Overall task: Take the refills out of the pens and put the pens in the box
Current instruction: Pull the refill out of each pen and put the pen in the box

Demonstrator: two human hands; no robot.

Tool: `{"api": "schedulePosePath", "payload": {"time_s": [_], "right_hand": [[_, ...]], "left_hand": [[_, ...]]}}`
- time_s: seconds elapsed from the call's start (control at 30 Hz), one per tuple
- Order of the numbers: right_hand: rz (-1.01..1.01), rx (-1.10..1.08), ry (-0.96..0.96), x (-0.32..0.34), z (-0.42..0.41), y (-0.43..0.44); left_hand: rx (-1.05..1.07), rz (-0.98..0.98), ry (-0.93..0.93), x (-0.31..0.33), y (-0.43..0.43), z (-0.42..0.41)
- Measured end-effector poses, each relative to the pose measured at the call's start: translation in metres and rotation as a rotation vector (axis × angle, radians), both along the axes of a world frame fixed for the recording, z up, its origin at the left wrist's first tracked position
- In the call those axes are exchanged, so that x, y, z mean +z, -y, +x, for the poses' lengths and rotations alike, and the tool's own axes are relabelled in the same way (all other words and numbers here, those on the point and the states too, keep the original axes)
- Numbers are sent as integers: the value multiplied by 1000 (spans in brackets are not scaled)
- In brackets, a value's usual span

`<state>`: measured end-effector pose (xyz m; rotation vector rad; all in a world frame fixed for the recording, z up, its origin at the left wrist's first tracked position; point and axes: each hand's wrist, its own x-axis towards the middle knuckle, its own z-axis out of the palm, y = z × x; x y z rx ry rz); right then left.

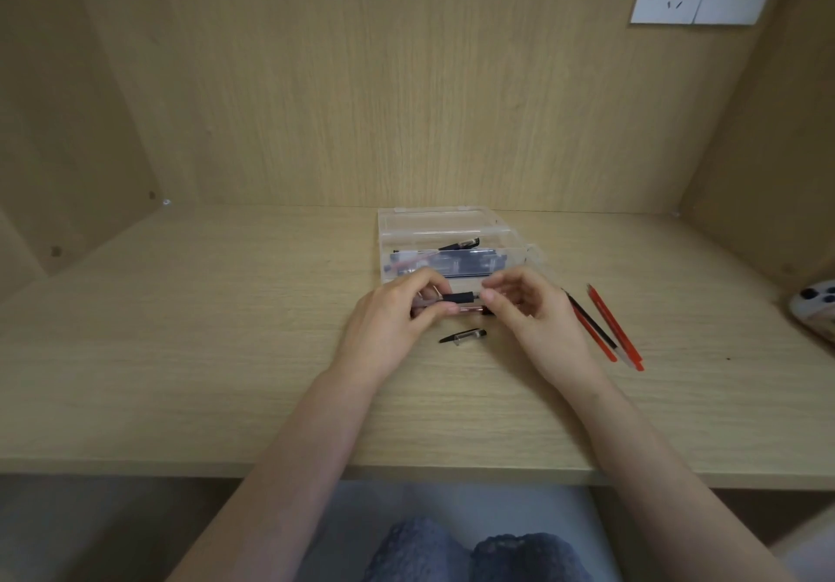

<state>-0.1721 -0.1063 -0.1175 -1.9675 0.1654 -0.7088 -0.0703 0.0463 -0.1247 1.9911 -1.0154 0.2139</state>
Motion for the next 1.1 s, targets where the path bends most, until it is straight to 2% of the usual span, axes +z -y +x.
{"api": "schedulePosePath", "payload": {"time_s": [0.1,0.27,0.43,0.6,0.87,1.03,1.1], "right_hand": [[-77,-36,-46,-1,-1,0],[38,-3,11,1,-2,0],[-77,-9,-51,-3,-1,0],[32,-9,3,1,-3,-1],[-64,-3,-76,-2,-1,0],[3,-26,3,2,-3,-1],[-16,-7,-26,1,-3,-2]], "left_hand": [[-7,8,-4,0,1,-1],[-1,6,-12,0,0,0],[-3,29,-10,2,0,-2],[10,7,-8,1,0,-1],[-2,29,-13,3,0,-4],[46,-1,10,3,-2,-2],[35,0,6,3,-2,-3]]}}
